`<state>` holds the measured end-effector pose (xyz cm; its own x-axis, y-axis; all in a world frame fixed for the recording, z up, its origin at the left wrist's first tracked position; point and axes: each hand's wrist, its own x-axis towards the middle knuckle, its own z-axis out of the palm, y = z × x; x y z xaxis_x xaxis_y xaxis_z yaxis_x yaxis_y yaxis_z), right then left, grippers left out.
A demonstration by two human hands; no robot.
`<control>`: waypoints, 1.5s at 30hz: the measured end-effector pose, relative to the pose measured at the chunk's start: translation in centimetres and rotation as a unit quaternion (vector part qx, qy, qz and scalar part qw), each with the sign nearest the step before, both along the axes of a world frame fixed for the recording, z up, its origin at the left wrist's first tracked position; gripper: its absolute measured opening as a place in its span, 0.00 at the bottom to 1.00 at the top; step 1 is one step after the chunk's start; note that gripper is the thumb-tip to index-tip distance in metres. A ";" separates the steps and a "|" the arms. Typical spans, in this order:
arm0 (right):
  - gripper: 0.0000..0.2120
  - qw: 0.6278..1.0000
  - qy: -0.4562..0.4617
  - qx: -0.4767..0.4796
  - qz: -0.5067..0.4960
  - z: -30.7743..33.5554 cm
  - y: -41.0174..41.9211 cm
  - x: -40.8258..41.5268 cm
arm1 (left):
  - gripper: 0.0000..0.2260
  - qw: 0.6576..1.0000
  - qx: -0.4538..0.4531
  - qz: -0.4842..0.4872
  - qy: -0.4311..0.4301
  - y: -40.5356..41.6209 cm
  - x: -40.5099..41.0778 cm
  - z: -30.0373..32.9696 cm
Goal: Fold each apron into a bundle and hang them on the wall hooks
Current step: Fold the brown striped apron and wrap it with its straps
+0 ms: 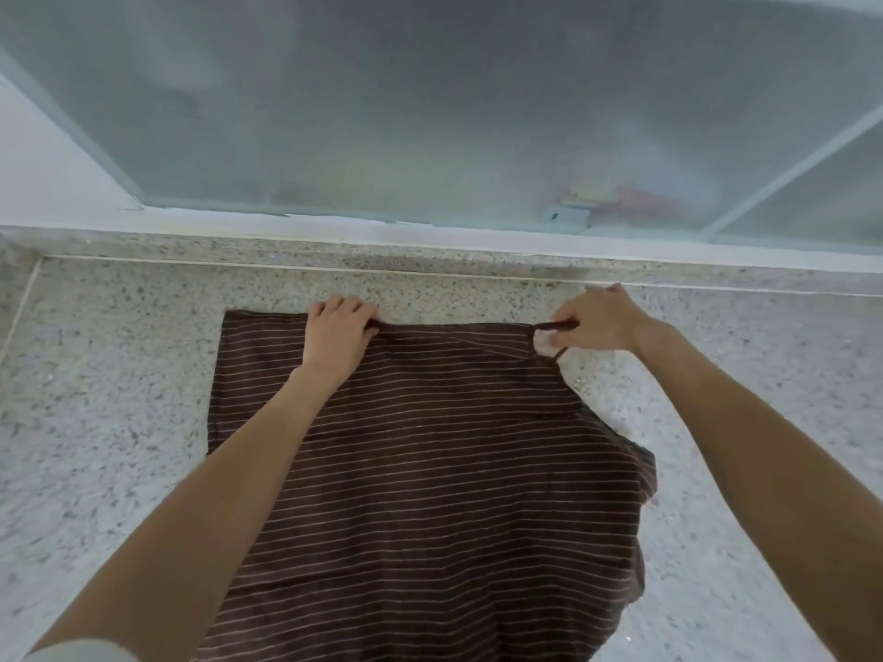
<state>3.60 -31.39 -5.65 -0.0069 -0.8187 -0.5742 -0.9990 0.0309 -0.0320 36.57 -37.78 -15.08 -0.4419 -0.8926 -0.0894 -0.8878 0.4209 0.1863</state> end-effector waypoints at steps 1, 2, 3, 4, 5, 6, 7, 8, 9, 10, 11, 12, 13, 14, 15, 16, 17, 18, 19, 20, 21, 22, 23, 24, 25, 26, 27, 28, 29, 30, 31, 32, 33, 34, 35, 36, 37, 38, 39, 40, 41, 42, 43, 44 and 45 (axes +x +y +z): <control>0.15 0.997 0.009 -0.064 -0.029 0.0 0.0 -0.9 | 0.09 1.000 -0.006 0.002 -0.001 -0.1 0.0 0.0; 0.15 0.988 0.021 -0.137 -0.064 -0.2 -0.1 -1.5 | 0.08 1.000 -0.015 0.006 0.004 -0.1 -0.2 0.1; 0.14 0.973 0.037 -0.202 -0.101 -0.6 -0.2 -1.8 | 0.08 0.999 -0.023 0.014 0.017 -0.1 -0.5 0.2; 0.14 0.958 0.053 -0.246 -0.136 -1.1 -0.4 -1.8 | 0.09 0.999 -0.027 0.028 0.035 -0.1 -0.9 0.4; 0.15 0.947 0.056 -0.266 -0.170 -1.7 -0.5 -1.5 | 0.10 0.997 -0.028 0.046 0.053 -0.1 -1.3 0.7; 0.18 0.941 0.039 -0.266 -0.205 -2.3 -0.4 -0.8 | 0.13 0.995 -0.029 0.064 0.068 0.0 -1.8 1.0; 0.22 0.938 0.017 -0.256 -0.235 -2.8 -0.2 0.1 | 0.15 0.993 -0.028 0.083 0.084 0.2 -2.2 1.4; 0.26 0.934 -0.003 -0.252 -0.251 -3.4 0.2 1.1 | 0.16 0.989 -0.028 0.100 0.101 0.6 -2.3 1.7; 0.27 0.932 -0.019 -0.265 -0.248 -3.9 0.8 2.1 | 0.17 0.986 -0.028 0.117 0.115 1.2 -2.3 1.8; 0.25 0.931 -0.039 -0.283 -0.228 -4.5 1.4 3.4 | 0.17 0.983 -0.027 0.134 0.119 2.0 -2.1 1.8; 0.23 0.935 -0.060 -0.293 -0.192 -5.0 2.1 4.6 | 0.18 0.982 -0.019 0.150 0.110 3.0 -1.8 1.7; 0.21 0.945 -0.076 -0.285 -0.138 -5.6 2.7 5.8 | 0.20 0.983 0.002 0.161 0.090 3.8 -1.3 1.5; 0.20 0.960 -0.088 -0.254 -0.080 -6.2 3.3 6.8 | 0.24 0.983 0.038 0.166 0.061 4.5 -1.0 1.1; 0.22 0.972 -0.100 -0.208 -0.031 -7.1 3.8 7.6 | 0.29 0.982 0.086 0.164 0.027 4.9 -0.5 0.6; 0.26 0.982 -0.102 -0.158 -0.003 -7.9 4.2 8.0 | 0.33 0.980 0.128 0.151 -0.007 5.0 -0.2 0.1; 0.29 0.988 -0.096 -0.119 0.008 -8.7 4.2 8.1 | 0.37 0.979 0.153 0.132 -0.034 4.6 0.1 -0.3; 0.32 0.992 -0.086 -0.097 0.006 -9.3 4.0 8.0 | 0.39 0.979 0.162 0.113 -0.050 4.0 0.2 -0.6; 0.34 0.993 -0.077 -0.090 0.003 -9.9 3.5 7.8 | 0.41 0.981 0.161 0.098 -0.055 3.2 0.3 -0.9; 0.35 0.993 -0.072 -0.094 0.001 -10.2 3.1 7.5 | 0.41 0.982 0.156 0.087 -0.054 2.5 0.2 -1.1; 0.36 0.992 -0.073 -0.098 0.000 -10.3 2.5 7.2 | 0.42 0.984 0.150 0.080 -0.051 1.7 0.2 -1.2; 0.37 0.992 -0.077 -0.098 -0.002 -10.5 2.0 6.9 | 0.42 0.985 0.145 0.075 -0.047 1.0 0.2 -1.4; 0.37 0.992 -0.081 -0.094 -0.001 -10.5 1.5 6.7 | 0.42 0.986 0.141 0.072 -0.044 0.4 0.2 -1.5; 0.38 0.992 -0.089 -0.088 -0.001 -10.5 1.1 6.7 | 0.42 0.987 0.139 0.068 -0.045 0.0 0.3 -1.6; 0.37 0.991 -0.108 -0.081 -0.008 -10.3 0.8 6.7 | 0.42 0.987 0.140 0.066 -0.047 -0.3 0.3 -1.6; 0.36 0.987 -0.138 -0.076 -0.026 -9.8 0.7 6.7 | 0.41 0.987 0.142 0.067 -0.047 -0.2 0.1 -1.5; 0.34 0.980 -0.172 -0.086 -0.052 -9.0 0.8 6.7 | 0.39 0.987 0.136 0.072 -0.039 0.1 -0.1 -1.2; 0.31 0.970 -0.199 -0.113 -0.082 -8.1 1.2 6.5 | 0.36 0.990 0.119 0.077 -0.015 0.7 -0.4 -0.8; 0.28 0.958 -0.216 -0.153 -0.112 -7.0 1.9 6.0 | 0.33 0.992 0.097 0.077 0.024 1.6 -1.0 -0.1; 0.25 0.942 -0.223 -0.201 -0.149 -5.7 3.3 5.4 | 0.29 0.993 0.077 0.063 0.070 2.9 -1.9 0.8; 0.22 0.927 -0.213 -0.250 -0.180 -4.5 5.0 4.7 | 0.26 0.991 0.066 0.045 0.111 4.2 -2.9 1.7; 0.20 0.914 -0.190 -0.289 -0.213 -3.5 7.2 4.1 | 0.23 0.988 0.067 0.019 0.136 5.7 -3.9 2.5; 0.18 0.900 -0.159 -0.313 -0.257 -2.9 9.7 3.5 | 0.22 0.985 0.075 -0.007 0.153 7.2 -5.0 3.2; 0.18 0.885 -0.133 -0.319 -0.312 -2.5 12.3 2.9 | 0.21 0.982 0.088 -0.030 0.165 8.7 -6.0 3.7; 0.19 0.867 -0.120 -0.307 -0.373 -2.2 15.1 2.5 | 0.21 0.978 0.101 -0.047 0.176 10.3 -6.9 4.2; 0.22 0.850 -0.122 -0.280 -0.428 -2.1 17.0 2.4 | 0.21 0.974 0.113 -0.054 0.189 11.4 -7.4 4.4; 0.24 0.830 -0.143 -0.243 -0.480 -1.9 19.4 2.4 | 0.21 0.969 0.133 -0.061 0.201 12.8 -8.1 4.9; 0.27 0.810 -0.179 -0.202 -0.520 -1.9 20.8 2.7 | 0.22 0.961 0.162 -0.061 0.215 13.8 -8.7 5.2; 0.29 0.792 -0.221 -0.162 -0.546 -1.8 22.2 3.1 | 0.22 0.950 0.208 -0.057 0.227 15.0 -9.4 5.7; 0.28 0.774 -0.265 -0.129 -0.560 -1.6 23.0 3.8 | 0.23 0.933 0.265 -0.044 0.241 16.0 -10.0 6.2; 0.26 0.755 -0.308 -0.110 -0.568 -1.7 23.6 4.6 | 0.24 0.911 0.325 -0.025 0.254 16.8 -10.7 6.7; 0.23 0.737 -0.350 -0.105 -0.569 -1.5 24.0 5.4 | 0.25 0.890 0.374 -0.009 0.262 17.5 -11.4 7.0; 0.20 0.723 -0.385 -0.107 -0.564 -1.2 24.4 6.2 | 0.27 0.876 0.405 0.000 0.261 18.3 -12.2 7.3; 0.18 0.723 -0.412 -0.113 -0.544 -1.0 24.6 6.9 | 0.29 0.870 0.420 0.005 0.260 18.7 -12.6 7.5; 0.18 0.739 -0.426 -0.119 -0.507 -0.7 24.9 7.7 | 0.30 0.868 0.424 0.006 0.258 19.1 -13.0 7.6; 0.19 0.769 -0.426 -0.126 -0.459 -0.4 25.2 8.4 | 0.30 0.874 0.411 0.002 0.258 19.4 -13.1 7.7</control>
